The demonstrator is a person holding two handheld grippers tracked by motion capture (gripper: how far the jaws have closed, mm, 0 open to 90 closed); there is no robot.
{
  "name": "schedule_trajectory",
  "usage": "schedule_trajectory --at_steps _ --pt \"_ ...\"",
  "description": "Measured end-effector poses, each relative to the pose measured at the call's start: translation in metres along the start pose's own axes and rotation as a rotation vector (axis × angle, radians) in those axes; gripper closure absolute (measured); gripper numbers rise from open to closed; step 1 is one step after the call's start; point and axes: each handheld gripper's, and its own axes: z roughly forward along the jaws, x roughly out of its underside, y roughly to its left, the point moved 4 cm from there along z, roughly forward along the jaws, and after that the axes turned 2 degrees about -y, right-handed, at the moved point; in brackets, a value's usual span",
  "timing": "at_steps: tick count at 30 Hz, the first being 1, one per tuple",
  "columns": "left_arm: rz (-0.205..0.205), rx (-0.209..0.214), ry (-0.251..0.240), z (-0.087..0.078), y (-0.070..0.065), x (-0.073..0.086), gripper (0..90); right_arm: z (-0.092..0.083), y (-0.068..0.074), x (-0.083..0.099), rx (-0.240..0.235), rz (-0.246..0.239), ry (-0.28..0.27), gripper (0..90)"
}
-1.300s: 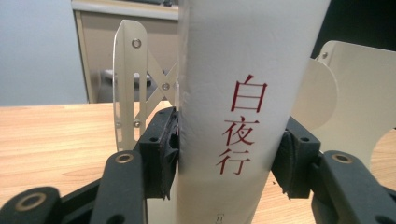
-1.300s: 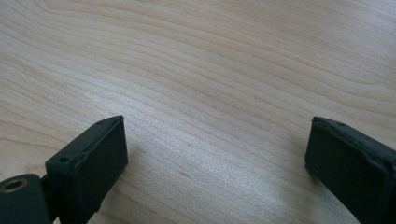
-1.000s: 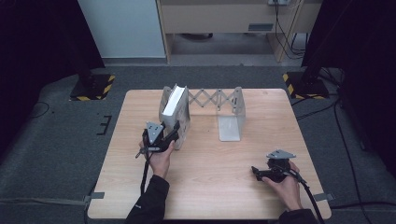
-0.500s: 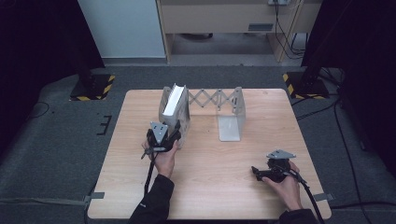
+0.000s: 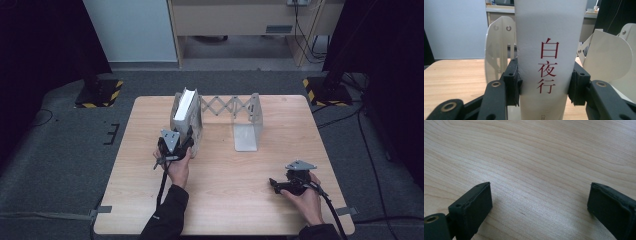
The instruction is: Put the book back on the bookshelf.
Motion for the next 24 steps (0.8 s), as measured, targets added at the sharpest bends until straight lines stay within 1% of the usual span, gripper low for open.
schedule_trajectory --at_steps 3,5,7,9,10,11,13,14,15,16,17,18,19,22,24 --pt "0.010 0.005 -0.007 0.003 0.000 0.001 51.9 0.000 0.000 0.000 -0.001 0.001 0.001 6.1" --pt "0.011 0.019 -0.004 0.005 -0.001 0.000 50.9 0.000 0.000 0.000 -0.001 0.001 0.001 6.1" --pt "0.009 0.056 0.003 0.004 0.000 0.001 50.0 0.000 0.000 0.000 -0.001 0.001 0.001 6.1" --pt "-0.004 0.111 -0.011 0.002 0.002 0.004 46.9 0.000 0.000 0.000 -0.001 0.001 0.001 6.1" --pt "-0.007 0.149 -0.004 -0.003 0.005 0.008 46.9 0.000 0.000 0.000 -0.001 0.001 0.001 6.1" --pt "-0.014 0.161 0.004 -0.006 0.007 0.011 47.2 0.000 0.000 0.000 -0.001 0.001 0.001 6.1" --pt "-0.020 0.183 0.039 -0.010 0.010 0.017 47.8 0.000 0.000 0.000 -0.001 0.001 0.001 6.1" --pt "-0.015 0.193 0.047 -0.010 0.012 0.021 48.0 0.000 0.000 0.000 -0.001 0.001 0.001 6.1" --pt "-0.022 0.202 0.045 -0.010 0.012 0.024 48.4 0.000 0.000 0.000 -0.001 0.001 0.001 6.1" --pt "-0.022 0.202 0.045 -0.010 0.012 0.024 48.1 0.000 0.000 0.000 -0.001 0.001 0.001 6.1" --pt "-0.035 0.207 0.035 -0.010 0.013 0.025 48.1 0.000 0.000 0.000 -0.001 0.001 0.001 6.1" --pt "-0.046 0.215 0.037 -0.009 0.013 0.025 47.8 0.000 0.000 0.000 -0.001 0.001 0.001 6.1" --pt "-0.053 0.214 0.037 -0.009 0.013 0.025 47.7 0.000 0.000 0.000 0.000 0.000 0.000 6.1" --pt "-0.054 0.211 0.041 -0.008 0.010 0.025 47.7 0.000 0.000 0.000 -0.001 0.001 0.001 6.1" --pt "-0.051 0.198 0.054 -0.008 0.008 0.024 47.7 0.000 0.000 0.000 -0.001 0.001 0.001 6.1"
